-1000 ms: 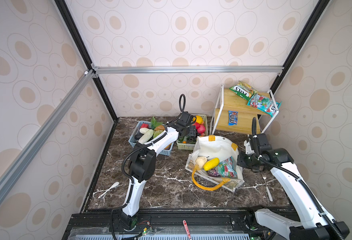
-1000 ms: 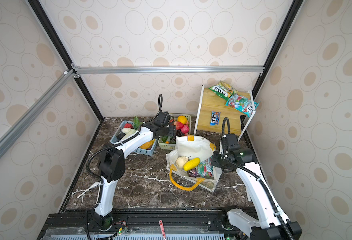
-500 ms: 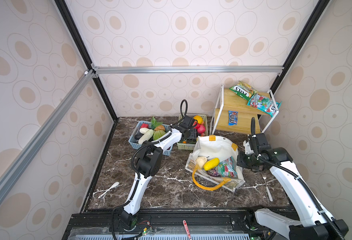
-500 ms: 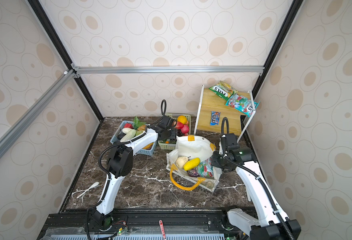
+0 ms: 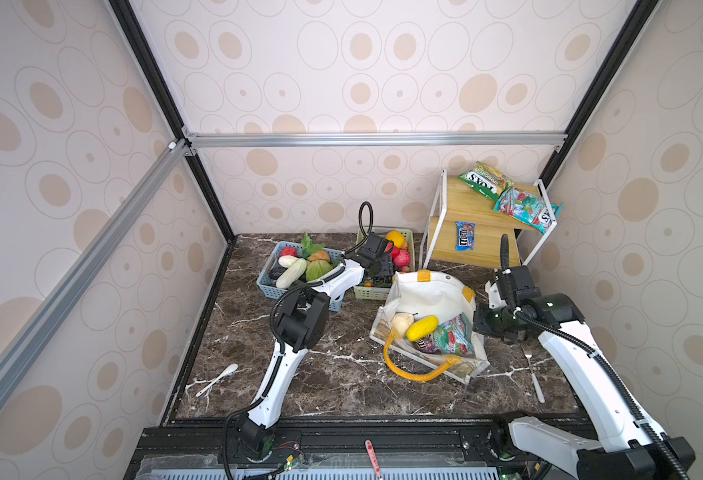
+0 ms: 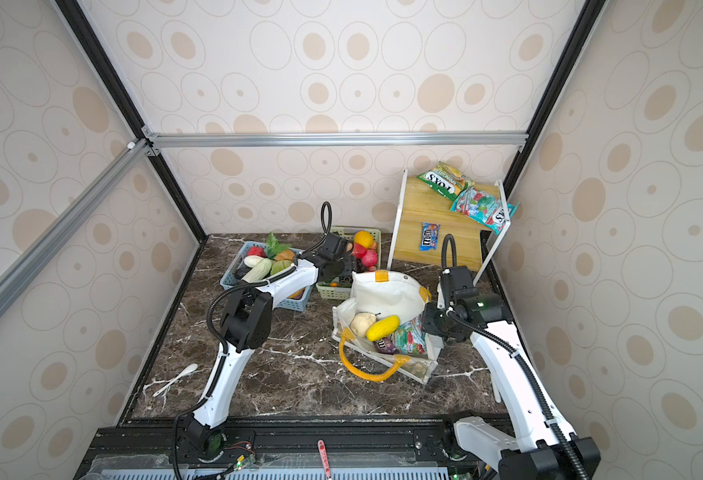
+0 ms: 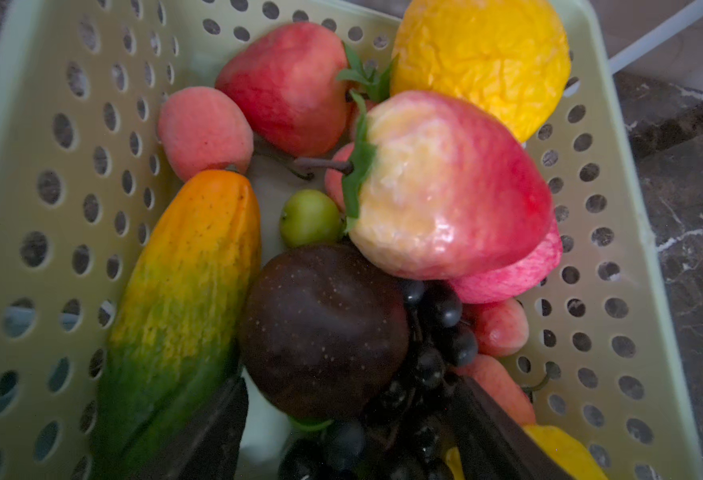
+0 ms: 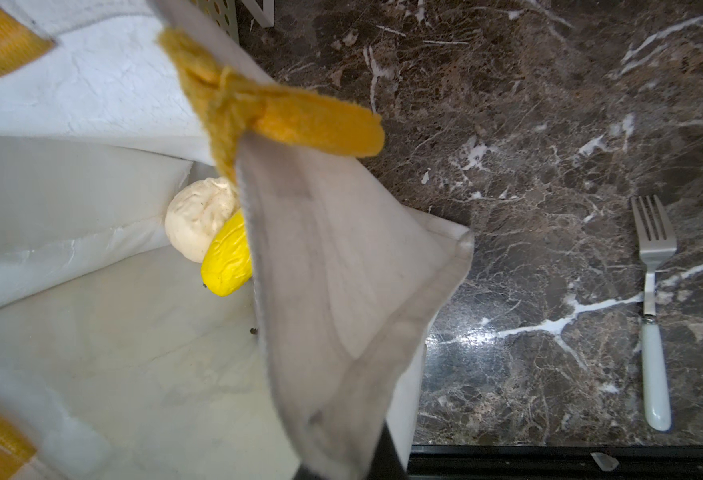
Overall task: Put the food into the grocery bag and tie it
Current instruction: 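Grasp the dark brown fake plum in the green basket with the left gripper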
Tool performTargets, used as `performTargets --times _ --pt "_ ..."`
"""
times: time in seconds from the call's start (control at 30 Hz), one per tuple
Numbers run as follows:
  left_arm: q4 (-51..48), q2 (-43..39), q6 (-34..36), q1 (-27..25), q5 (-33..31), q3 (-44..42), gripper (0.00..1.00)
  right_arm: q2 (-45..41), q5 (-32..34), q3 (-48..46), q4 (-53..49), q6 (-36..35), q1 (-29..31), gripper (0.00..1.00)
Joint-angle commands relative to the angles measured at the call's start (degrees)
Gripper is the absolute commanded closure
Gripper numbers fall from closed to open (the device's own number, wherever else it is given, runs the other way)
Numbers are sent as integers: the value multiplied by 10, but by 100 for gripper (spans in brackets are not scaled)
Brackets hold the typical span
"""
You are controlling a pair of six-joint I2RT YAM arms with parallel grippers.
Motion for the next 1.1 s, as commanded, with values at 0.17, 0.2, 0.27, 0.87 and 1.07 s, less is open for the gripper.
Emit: performTargets --times 0.17,0.2,0.27,0.87,1.07 --pt "49 21 -12 7 -35 26 22 6 -8 11 -37 -5 0 91" --pt "51 24 -13 7 -37 26 22 7 -9 12 -37 -5 0 91" --pt "51 27 -14 7 -40 27 24 7 -8 14 -39 -6 0 91" --pt "42 1 -5 8 -49 22 44 12 -9 28 -40 -3 0 91" --pt "47 -27 -2 10 -47 2 47 9 -9 29 -40 -1 0 91"
